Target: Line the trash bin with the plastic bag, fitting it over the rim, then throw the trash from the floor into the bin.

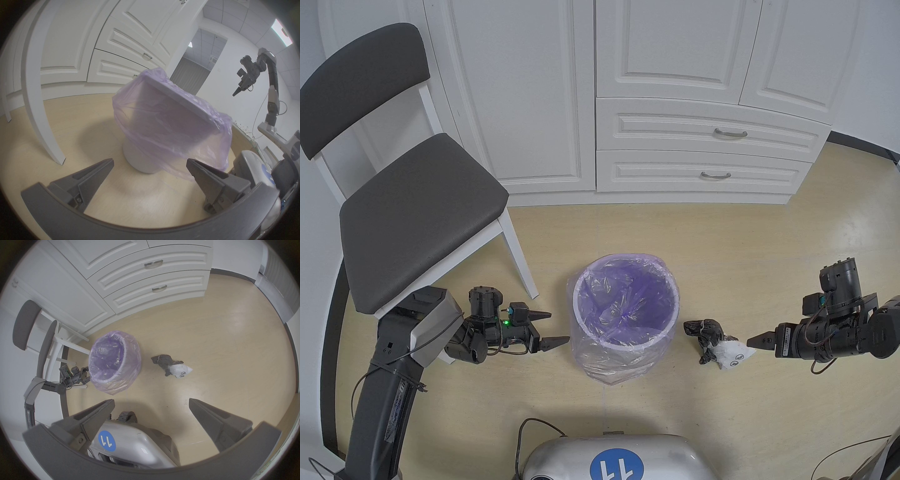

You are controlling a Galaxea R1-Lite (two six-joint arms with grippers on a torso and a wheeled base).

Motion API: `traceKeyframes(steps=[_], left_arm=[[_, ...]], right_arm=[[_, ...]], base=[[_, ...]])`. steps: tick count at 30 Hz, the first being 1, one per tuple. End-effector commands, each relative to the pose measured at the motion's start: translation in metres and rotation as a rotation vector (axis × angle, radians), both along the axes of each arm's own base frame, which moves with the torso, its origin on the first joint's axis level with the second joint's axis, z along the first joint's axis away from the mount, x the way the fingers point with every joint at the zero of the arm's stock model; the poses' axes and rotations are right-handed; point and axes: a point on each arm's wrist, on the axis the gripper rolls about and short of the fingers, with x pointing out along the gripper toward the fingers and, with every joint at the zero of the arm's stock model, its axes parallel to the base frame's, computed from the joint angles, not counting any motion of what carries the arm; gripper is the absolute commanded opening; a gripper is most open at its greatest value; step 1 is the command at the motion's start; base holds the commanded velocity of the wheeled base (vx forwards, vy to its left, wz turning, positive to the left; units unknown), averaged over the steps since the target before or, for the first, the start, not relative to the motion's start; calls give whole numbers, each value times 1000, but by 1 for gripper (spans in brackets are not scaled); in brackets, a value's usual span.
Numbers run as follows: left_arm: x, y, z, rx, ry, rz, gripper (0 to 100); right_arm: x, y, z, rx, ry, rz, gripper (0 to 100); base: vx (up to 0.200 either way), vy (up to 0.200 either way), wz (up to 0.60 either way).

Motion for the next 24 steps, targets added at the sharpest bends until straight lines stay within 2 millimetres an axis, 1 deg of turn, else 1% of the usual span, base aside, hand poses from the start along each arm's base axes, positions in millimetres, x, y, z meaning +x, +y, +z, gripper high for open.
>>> traceKeyframes(steps=[1,5,7,10,13,14,19,21,24], left_arm=[[-6,-11,20,20,-49,-38,100],[-6,-13,21,35,-77,-51,100],[-6,-14,21,56,-118,-68,100],[-7,-20,23,73,-159,-95,100],[-8,-26,32,70,-176,-110,100],[-11,-31,37,66,-178,-124,100],[-22,-52,38,67,-168,-172,100],[-21,-56,39,63,-169,-178,100],[-11,-59,41,62,-161,-179,100]], right_arm=[[2,2,-12,-10,46,9,100],[1,2,-11,-9,42,9,100],[1,2,-11,-10,45,11,100],[2,2,-12,-11,49,11,100],[2,2,-12,-12,49,11,100],[1,2,-12,-12,49,11,100],[2,2,-13,-12,50,11,100],[2,2,-13,-12,52,11,100],[2,2,-13,-13,52,12,100]], base=[[0,0,0],[0,0,0],[0,0,0],[0,0,0],[0,0,0],[0,0,0],[0,0,0],[0,0,0],[0,0,0]])
